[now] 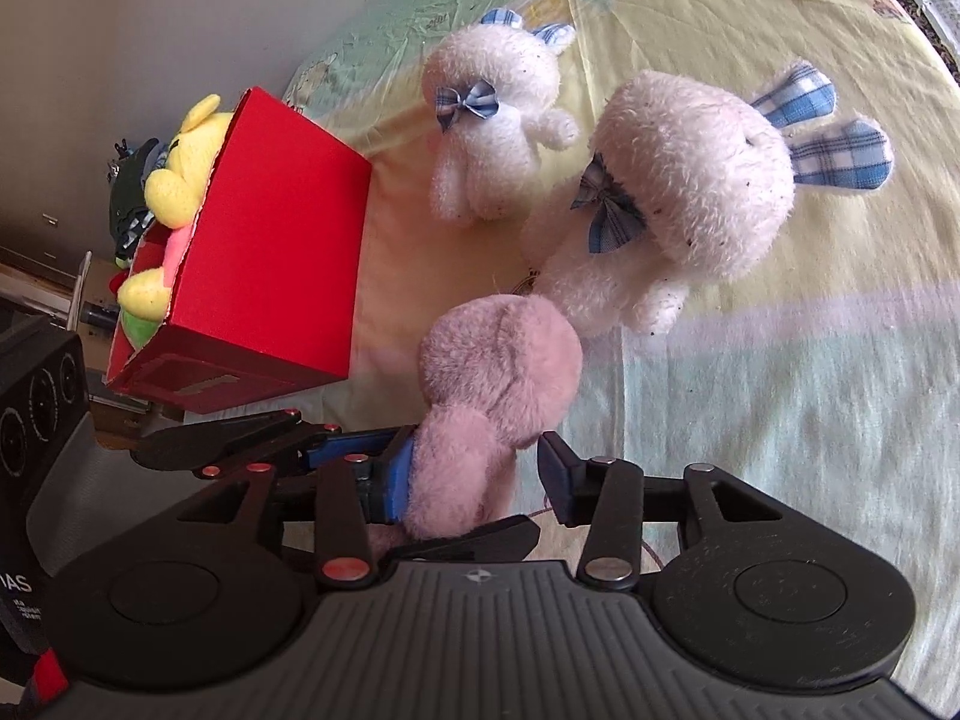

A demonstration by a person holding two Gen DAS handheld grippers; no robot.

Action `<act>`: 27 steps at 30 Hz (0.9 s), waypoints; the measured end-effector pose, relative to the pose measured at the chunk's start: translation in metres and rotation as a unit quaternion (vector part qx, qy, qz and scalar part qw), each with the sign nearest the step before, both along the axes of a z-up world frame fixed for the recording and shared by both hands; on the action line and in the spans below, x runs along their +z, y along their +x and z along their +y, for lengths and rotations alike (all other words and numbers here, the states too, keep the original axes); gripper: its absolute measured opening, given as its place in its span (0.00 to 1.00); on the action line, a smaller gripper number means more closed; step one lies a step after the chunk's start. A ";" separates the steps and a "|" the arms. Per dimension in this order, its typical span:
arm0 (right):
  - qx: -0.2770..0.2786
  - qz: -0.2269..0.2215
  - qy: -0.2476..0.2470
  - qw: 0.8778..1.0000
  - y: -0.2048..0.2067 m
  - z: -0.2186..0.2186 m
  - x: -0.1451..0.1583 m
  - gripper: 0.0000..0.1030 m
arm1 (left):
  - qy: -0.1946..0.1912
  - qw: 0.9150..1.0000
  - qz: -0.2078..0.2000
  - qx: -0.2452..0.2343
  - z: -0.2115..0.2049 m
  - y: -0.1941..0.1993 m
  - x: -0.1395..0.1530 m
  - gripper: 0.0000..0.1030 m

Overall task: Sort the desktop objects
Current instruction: 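Lift the pink teddy bear with both grippers and carry it to the red box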

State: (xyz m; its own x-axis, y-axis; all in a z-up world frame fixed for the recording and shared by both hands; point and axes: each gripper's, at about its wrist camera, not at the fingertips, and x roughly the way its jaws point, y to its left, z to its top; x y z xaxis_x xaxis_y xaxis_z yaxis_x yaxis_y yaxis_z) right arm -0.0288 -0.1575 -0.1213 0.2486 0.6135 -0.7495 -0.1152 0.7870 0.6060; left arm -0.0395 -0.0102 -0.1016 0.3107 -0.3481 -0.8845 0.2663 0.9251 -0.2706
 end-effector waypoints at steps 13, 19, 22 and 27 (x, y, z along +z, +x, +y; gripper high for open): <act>-0.003 0.050 0.054 0.997 -0.001 0.000 -0.007 0.37 | 0.003 1.000 -0.002 -0.017 -0.012 -0.006 0.006 0.67; 0.041 0.037 0.044 0.998 -0.011 0.007 0.007 0.36 | -0.008 1.000 -0.005 -0.014 -0.008 -0.023 0.019 0.67; 0.072 0.024 0.043 0.996 -0.014 0.017 0.016 0.36 | -0.016 1.000 -0.007 0.001 0.005 -0.034 0.026 0.67; 0.125 0.001 0.052 0.991 -0.018 0.040 0.033 0.36 | -0.030 0.998 -0.019 0.044 0.033 -0.055 0.042 0.67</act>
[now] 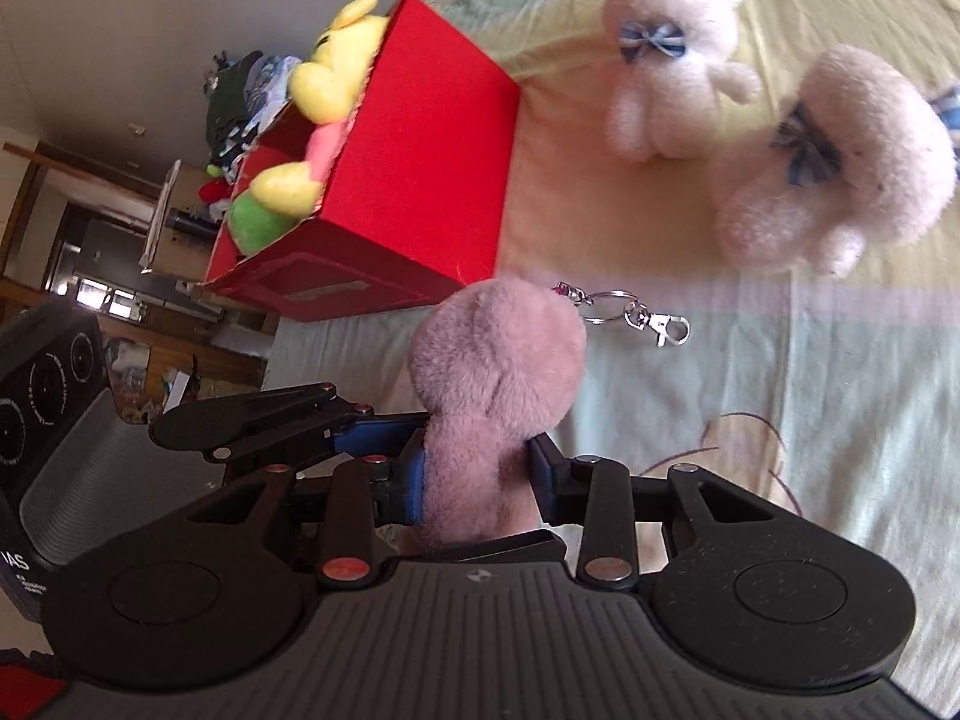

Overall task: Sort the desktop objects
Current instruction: 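Lift the pink teddy bear with both grippers and carry it to the red box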

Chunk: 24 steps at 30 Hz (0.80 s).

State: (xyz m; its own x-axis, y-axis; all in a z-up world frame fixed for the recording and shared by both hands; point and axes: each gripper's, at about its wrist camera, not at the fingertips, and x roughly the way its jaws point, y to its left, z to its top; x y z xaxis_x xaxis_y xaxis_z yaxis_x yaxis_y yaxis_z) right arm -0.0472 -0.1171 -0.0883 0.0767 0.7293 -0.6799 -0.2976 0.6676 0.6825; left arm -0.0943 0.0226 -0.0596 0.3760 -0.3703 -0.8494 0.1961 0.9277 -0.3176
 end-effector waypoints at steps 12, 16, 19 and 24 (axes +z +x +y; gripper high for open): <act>0.101 -0.047 0.054 0.992 -0.002 0.077 0.042 0.36 | 0.000 0.992 -0.055 0.117 0.074 -0.052 0.054 0.67; 0.114 -0.064 0.062 0.990 -0.001 0.099 0.054 0.36 | 0.007 0.990 -0.074 0.124 0.095 -0.061 0.069 0.67; 0.111 -0.079 0.068 0.988 0.000 0.114 0.064 0.36 | 0.007 0.989 -0.089 0.116 0.114 -0.065 0.081 0.67; 0.085 -0.101 0.078 0.988 0.001 0.139 0.081 0.36 | 0.012 0.989 -0.119 0.089 0.146 -0.065 0.102 0.67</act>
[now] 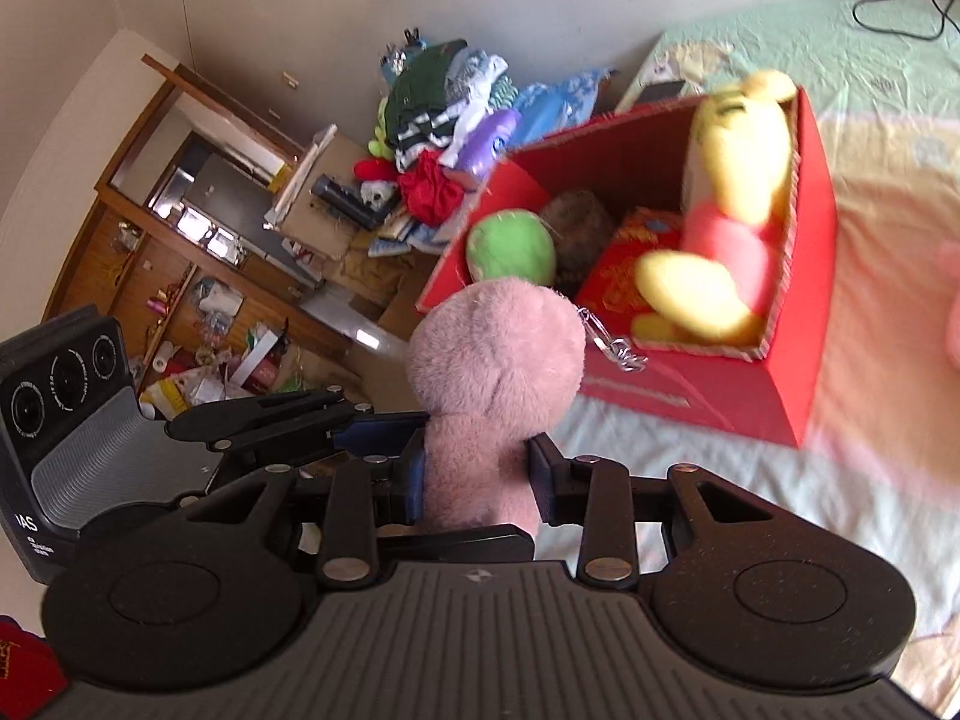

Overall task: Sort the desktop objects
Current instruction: 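Lift the pink teddy bear with both grippers and carry it to the red box, then lower the pink teddy bear into the red box beside the tiger plush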

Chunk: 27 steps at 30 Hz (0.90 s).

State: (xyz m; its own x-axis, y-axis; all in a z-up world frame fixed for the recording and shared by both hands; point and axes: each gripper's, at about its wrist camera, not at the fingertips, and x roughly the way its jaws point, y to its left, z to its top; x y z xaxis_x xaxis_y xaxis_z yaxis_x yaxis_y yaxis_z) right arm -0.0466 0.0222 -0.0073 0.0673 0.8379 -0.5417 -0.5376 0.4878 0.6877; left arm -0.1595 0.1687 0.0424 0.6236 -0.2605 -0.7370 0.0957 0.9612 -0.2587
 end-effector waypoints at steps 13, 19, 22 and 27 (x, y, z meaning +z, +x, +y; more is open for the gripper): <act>-0.088 -0.100 0.008 0.991 0.031 0.059 0.054 0.36 | -0.004 0.991 -0.099 -0.085 0.080 0.041 0.052 0.67; -0.131 -0.128 -0.001 0.983 0.055 0.068 0.061 0.35 | -0.014 0.985 -0.125 -0.118 0.103 0.074 0.061 0.67; -0.147 -0.126 -0.021 0.981 0.070 0.076 0.052 0.35 | -0.028 0.985 -0.116 -0.127 0.113 0.094 0.051 0.66; -0.166 -0.117 -0.064 0.977 0.088 0.092 0.024 0.34 | -0.063 0.986 -0.080 -0.129 0.128 0.126 0.014 0.66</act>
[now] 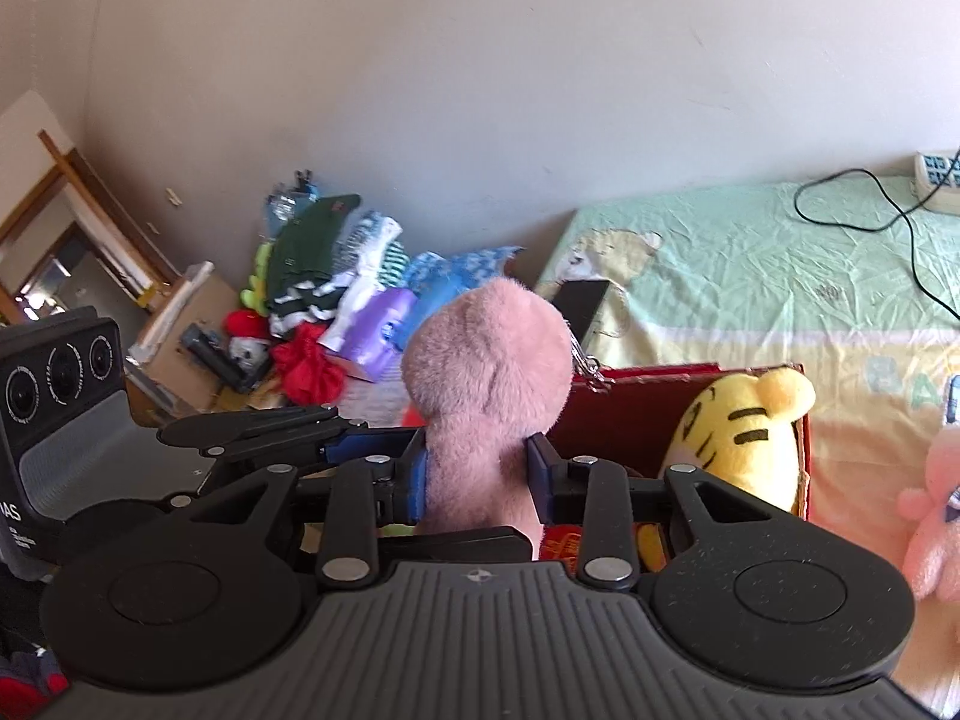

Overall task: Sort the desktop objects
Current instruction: 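Lower the pink teddy bear into the red box beside the tiger plush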

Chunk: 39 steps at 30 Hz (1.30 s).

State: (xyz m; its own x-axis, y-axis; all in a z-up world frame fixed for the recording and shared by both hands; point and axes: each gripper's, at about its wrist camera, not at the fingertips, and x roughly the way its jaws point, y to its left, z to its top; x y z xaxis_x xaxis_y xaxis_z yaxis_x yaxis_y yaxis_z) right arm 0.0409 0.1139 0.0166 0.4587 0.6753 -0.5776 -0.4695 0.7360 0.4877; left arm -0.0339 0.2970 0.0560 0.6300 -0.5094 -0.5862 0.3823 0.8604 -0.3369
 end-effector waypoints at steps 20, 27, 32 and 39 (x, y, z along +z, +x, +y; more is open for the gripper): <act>-0.071 0.085 -0.093 0.989 0.031 0.019 -0.072 0.33 | -0.003 0.993 0.116 -0.018 0.004 0.052 -0.093 0.66; -0.076 0.075 -0.115 0.988 0.030 0.024 -0.076 0.31 | 0.026 0.991 0.134 -0.019 -0.005 0.055 -0.099 0.66; -0.092 0.063 -0.107 0.988 0.027 0.017 -0.069 0.32 | 0.020 0.989 0.143 -0.013 -0.003 0.058 -0.101 0.66; -0.099 0.033 -0.105 0.989 0.013 0.010 -0.055 0.30 | 0.036 0.988 0.148 -0.006 -0.010 0.062 -0.101 0.68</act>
